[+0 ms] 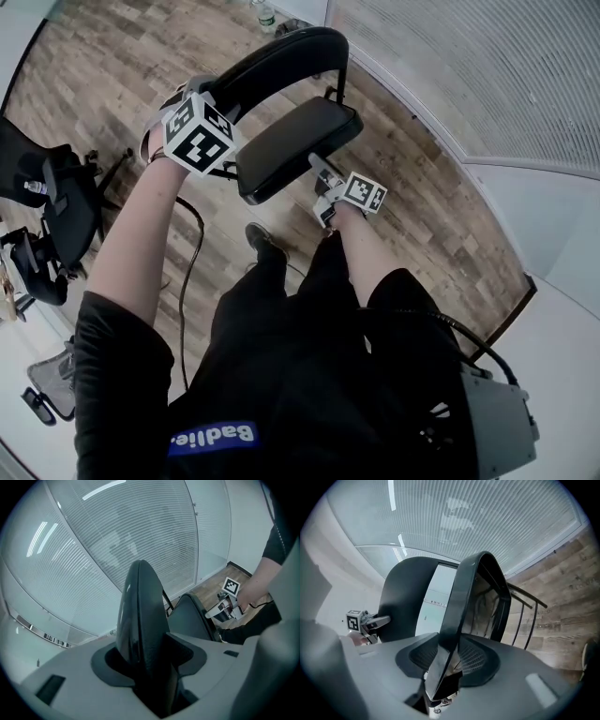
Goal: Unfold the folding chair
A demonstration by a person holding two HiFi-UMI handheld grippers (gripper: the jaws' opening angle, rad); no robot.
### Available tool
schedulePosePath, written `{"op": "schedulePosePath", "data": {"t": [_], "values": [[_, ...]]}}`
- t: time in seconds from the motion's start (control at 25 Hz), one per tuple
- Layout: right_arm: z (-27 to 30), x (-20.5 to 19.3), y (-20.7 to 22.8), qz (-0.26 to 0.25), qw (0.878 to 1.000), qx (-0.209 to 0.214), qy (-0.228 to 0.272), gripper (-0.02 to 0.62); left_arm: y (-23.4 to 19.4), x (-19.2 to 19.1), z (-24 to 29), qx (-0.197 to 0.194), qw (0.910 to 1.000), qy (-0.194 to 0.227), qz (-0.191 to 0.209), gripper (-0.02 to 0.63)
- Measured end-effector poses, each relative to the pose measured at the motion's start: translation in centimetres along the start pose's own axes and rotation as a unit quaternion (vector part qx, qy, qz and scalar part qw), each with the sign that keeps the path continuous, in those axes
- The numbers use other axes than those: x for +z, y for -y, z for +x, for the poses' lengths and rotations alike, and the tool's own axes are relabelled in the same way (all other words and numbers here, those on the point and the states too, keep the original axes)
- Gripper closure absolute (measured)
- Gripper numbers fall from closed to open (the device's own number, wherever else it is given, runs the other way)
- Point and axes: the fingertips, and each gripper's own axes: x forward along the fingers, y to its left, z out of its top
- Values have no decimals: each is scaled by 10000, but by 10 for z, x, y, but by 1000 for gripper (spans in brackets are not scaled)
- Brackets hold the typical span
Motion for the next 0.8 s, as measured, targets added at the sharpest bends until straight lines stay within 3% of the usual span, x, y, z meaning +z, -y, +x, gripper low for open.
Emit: {"op": "schedulePosePath", "data": {"t": [0.32,0.8], "values": [[-25,-9,27,359,9993,2,142,441,-1,-5,10,-128,9999,15,-80,411],[-67,-29,85,974,9931,-326,557,413,9,-16,30,-334,9991,52,-248,411]]}}
